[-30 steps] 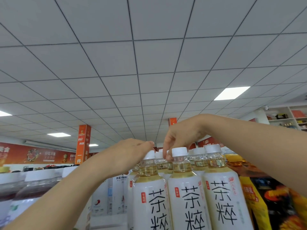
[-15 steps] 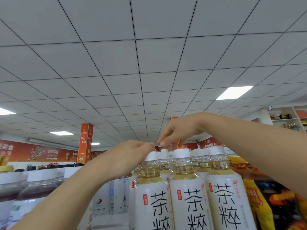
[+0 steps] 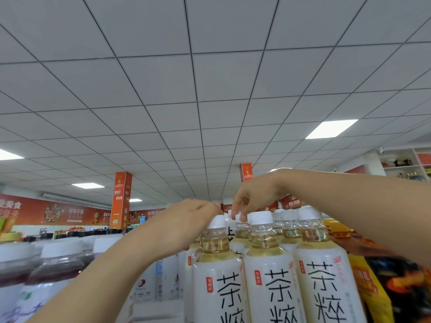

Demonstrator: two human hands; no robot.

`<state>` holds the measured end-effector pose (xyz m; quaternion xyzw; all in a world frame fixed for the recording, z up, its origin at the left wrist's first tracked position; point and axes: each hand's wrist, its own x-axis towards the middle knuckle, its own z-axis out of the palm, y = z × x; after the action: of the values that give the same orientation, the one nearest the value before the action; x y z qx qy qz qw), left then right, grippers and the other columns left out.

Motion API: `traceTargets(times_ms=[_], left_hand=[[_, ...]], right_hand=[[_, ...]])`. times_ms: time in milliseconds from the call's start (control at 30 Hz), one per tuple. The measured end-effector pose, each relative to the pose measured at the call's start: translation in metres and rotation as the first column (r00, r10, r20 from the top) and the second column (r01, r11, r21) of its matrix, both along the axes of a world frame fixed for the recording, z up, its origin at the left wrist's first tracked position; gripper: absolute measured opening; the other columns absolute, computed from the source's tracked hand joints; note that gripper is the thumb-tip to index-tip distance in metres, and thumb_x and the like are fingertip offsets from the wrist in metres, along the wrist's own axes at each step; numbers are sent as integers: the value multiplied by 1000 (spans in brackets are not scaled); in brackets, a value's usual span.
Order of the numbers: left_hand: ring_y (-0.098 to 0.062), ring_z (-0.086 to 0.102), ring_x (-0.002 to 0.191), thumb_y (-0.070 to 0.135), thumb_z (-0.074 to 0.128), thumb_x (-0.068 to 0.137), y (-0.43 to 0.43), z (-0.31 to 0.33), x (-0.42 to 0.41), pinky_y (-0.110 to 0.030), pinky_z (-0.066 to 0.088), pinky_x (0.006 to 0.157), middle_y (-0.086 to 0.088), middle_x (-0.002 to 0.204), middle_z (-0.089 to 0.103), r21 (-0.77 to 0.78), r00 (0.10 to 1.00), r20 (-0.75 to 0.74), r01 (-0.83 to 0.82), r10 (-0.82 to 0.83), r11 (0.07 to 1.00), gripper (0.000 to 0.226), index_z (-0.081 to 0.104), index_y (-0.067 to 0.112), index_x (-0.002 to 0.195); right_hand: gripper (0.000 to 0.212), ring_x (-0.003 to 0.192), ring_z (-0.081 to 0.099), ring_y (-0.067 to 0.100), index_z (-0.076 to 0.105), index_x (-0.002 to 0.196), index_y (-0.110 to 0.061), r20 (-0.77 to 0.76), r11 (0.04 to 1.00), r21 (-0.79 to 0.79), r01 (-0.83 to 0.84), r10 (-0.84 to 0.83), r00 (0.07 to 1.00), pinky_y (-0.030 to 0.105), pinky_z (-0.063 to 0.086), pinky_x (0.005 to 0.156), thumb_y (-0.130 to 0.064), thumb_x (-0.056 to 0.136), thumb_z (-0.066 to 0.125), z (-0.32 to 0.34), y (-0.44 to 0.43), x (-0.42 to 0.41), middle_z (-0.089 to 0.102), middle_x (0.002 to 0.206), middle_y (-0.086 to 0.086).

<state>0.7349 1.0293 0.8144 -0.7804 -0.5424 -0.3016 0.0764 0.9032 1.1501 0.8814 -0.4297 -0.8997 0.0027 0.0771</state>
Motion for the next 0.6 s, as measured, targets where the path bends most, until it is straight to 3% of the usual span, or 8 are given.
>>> traceTargets(times_ms=[167, 300, 367, 433, 567, 600], left_hand=[[-28, 56, 109, 44, 24, 98, 2, 0, -1, -43, 48, 92, -10, 106, 59, -16, 999, 36, 5, -5, 1000, 45, 58, 15, 104], [-24, 57, 98, 43, 23, 98, 4, -1, -2, -42, 47, 90, 1, 96, 47, 1, 1000, 22, -1, 1, 1000, 28, 46, 28, 96], [-19, 54, 90, 43, 24, 98, 5, 0, -1, -43, 48, 90, 1, 95, 45, 8, 1000, 19, 0, -1, 1000, 26, 44, 28, 95], [-23, 57, 94, 43, 24, 97, 5, 1, -1, -43, 48, 90, 1, 95, 45, 8, 1000, 17, -9, 9, 1000, 30, 48, 27, 97], [-19, 58, 98, 45, 27, 98, 3, 1, -3, -41, 52, 88, -4, 104, 58, -57, 994, 102, 43, -37, 997, 42, 57, 17, 104], [-15, 58, 101, 45, 29, 98, 3, 2, -4, -38, 53, 88, 2, 109, 60, -83, 987, 153, 65, -52, 994, 40, 60, 24, 109]], right_hand=[[25, 73, 61, 10, 62, 117, -12, 20, 999, 41, 22, -22, 1000, 14, 46, 58, -13, 93, 55, 0, 0, 3, 63, 81, -5], [24, 78, 62, 13, 62, 116, -14, 79, 997, 59, 58, -62, 995, 19, 48, 65, -12, 94, 53, 0, 1, 5, 67, 93, 4], [26, 80, 63, 15, 62, 117, -14, 95, 996, 64, 67, -72, 993, 22, 50, 69, -10, 94, 51, 1, 1, 7, 68, 102, 10], [28, 88, 65, 19, 61, 119, -16, 105, 994, 88, 65, -74, 992, 26, 53, 76, -11, 94, 51, 0, 0, 6, 68, 109, 13], [31, 103, 63, 20, 57, 125, -25, 138, 991, 128, 46, -64, 988, 32, 51, 91, -26, 95, 52, 1, -12, 7, 65, 116, 3], [33, 104, 63, 18, 55, 127, -27, 122, 987, 161, 27, -47, 991, 33, 49, 94, -32, 95, 50, 1, -18, 9, 62, 119, -1]])
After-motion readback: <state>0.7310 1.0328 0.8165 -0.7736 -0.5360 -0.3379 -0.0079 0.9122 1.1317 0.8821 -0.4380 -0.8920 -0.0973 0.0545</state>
